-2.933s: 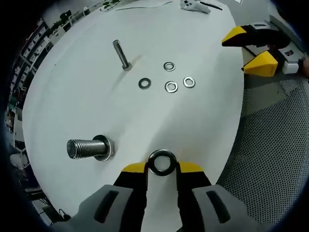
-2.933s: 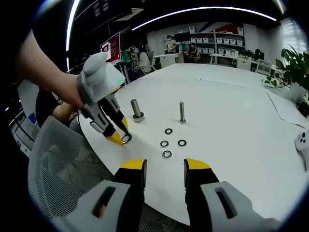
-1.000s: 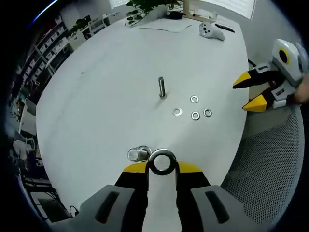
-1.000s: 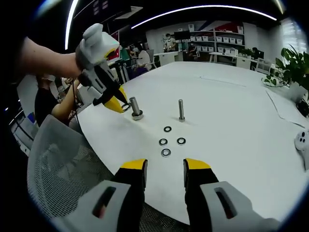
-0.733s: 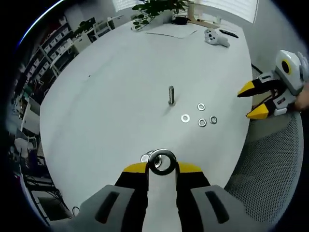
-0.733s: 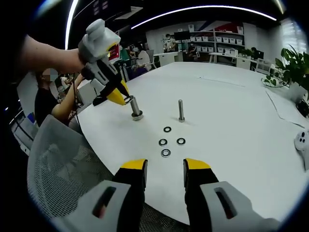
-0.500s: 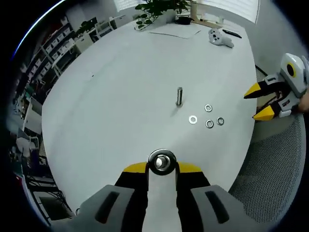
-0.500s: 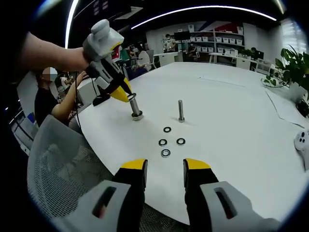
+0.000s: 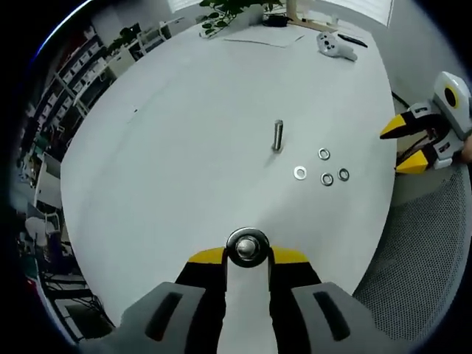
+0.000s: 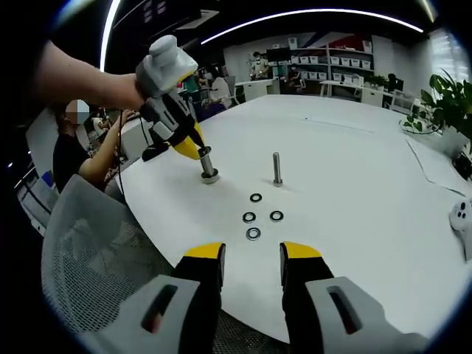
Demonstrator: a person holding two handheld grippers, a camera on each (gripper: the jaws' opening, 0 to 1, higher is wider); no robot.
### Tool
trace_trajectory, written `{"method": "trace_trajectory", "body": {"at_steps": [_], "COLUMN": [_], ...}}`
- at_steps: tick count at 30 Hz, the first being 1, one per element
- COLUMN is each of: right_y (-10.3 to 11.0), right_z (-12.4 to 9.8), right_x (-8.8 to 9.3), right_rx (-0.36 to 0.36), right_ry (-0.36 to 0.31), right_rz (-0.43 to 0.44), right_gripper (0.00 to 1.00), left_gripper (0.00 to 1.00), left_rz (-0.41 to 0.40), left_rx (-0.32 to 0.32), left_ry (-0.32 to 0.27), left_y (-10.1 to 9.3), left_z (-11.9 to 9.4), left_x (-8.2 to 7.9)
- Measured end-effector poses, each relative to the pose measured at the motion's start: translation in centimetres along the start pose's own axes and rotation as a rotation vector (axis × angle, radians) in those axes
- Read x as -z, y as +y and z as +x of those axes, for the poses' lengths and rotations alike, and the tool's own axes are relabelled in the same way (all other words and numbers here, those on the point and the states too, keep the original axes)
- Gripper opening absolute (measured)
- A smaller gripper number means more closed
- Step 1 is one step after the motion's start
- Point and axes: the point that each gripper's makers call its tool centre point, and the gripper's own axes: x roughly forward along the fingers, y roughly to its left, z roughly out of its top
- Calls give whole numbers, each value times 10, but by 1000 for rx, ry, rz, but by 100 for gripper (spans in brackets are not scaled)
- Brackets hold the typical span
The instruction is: Place the washer onto the threaded stud by aligning its center hole with the stud, sliding it down to the base, and recovering from edge contact or off-axis alignment until the washer reaches the visible bottom stop.
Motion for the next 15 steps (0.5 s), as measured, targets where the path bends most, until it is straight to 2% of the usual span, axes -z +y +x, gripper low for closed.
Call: {"method": "trace_trajectory", "body": {"at_steps": [8, 15], "right_y": [1, 1], "right_z": [0, -1], "right_x": [0, -1], "right_rx": [-1, 0], "right_ry": [1, -2], "right_rz": [-2, -3], "right_gripper": [32, 32], "left_gripper": [19, 19], "left_rz": [16, -3], "left_rx": [2, -1], "left_ry": [15, 14], "left_y": [-2, -2], "left_z": [15, 26], "left_x": [4, 10]}}
